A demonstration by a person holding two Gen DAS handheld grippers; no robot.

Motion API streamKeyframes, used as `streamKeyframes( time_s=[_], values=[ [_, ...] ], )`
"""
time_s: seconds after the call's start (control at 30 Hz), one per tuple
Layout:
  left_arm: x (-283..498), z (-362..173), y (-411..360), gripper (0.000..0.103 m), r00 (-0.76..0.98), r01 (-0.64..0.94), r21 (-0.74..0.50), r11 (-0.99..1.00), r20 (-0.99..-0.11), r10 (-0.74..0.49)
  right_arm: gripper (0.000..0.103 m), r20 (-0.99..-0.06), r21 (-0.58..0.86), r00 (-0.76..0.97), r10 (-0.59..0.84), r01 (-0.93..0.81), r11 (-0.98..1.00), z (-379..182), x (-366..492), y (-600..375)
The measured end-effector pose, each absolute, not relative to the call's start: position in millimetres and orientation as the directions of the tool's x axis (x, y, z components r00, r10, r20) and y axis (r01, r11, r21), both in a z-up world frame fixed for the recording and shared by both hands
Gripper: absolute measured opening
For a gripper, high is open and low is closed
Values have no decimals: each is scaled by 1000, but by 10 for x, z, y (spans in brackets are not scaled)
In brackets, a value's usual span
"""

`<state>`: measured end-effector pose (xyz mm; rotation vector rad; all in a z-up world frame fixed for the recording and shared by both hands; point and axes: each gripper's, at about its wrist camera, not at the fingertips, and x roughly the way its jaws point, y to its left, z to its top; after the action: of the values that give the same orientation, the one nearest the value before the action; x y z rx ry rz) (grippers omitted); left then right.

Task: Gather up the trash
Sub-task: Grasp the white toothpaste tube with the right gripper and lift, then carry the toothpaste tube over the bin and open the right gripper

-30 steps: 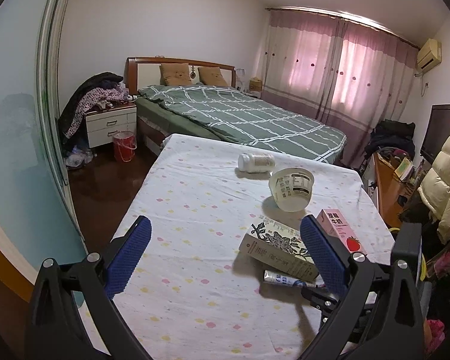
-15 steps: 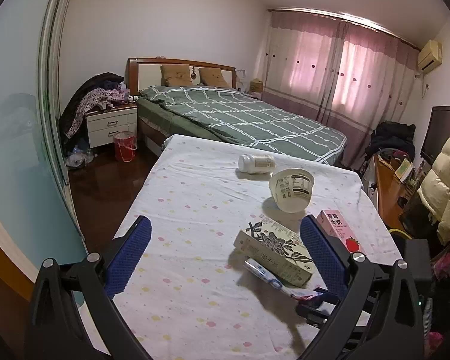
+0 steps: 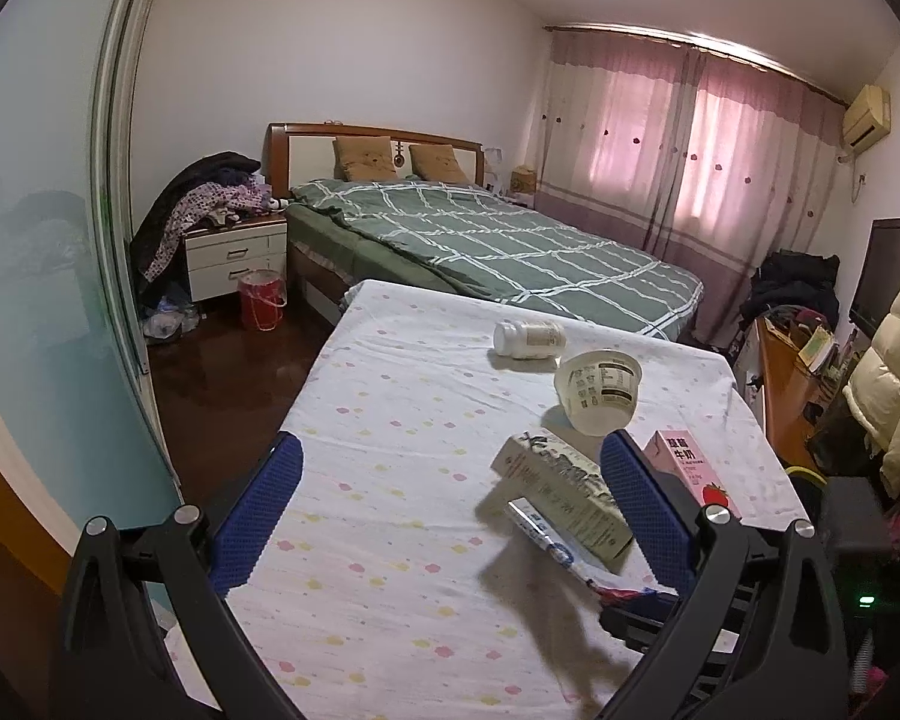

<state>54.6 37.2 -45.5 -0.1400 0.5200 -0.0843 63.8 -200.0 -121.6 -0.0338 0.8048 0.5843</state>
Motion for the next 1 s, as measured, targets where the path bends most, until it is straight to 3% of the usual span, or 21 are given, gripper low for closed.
streamKeyframes(
  time_s=[0.17, 0.33, 0.7, 1.0],
  values=[
    [502, -423, 398, 98, 873, 38, -153, 988, -476, -108, 17, -638, 184, 572, 515, -536, 824, -1029, 535, -2007],
    [485, -425, 339, 98, 868, 58, -149, 987, -481, -124, 17, -626, 164, 643, 442, -445, 880, -985, 589, -2298],
    [676, -707, -298, 98, 799, 189, -116, 975, -560, -222, 17, -620, 153, 779, 97, -2, 988, -1011, 603, -3835],
    [1010, -1030, -866, 98, 748, 211, -75, 975, -629, -210, 18, -689, 139, 698, -197, 393, 909, -1283, 559, -5156]
  ],
)
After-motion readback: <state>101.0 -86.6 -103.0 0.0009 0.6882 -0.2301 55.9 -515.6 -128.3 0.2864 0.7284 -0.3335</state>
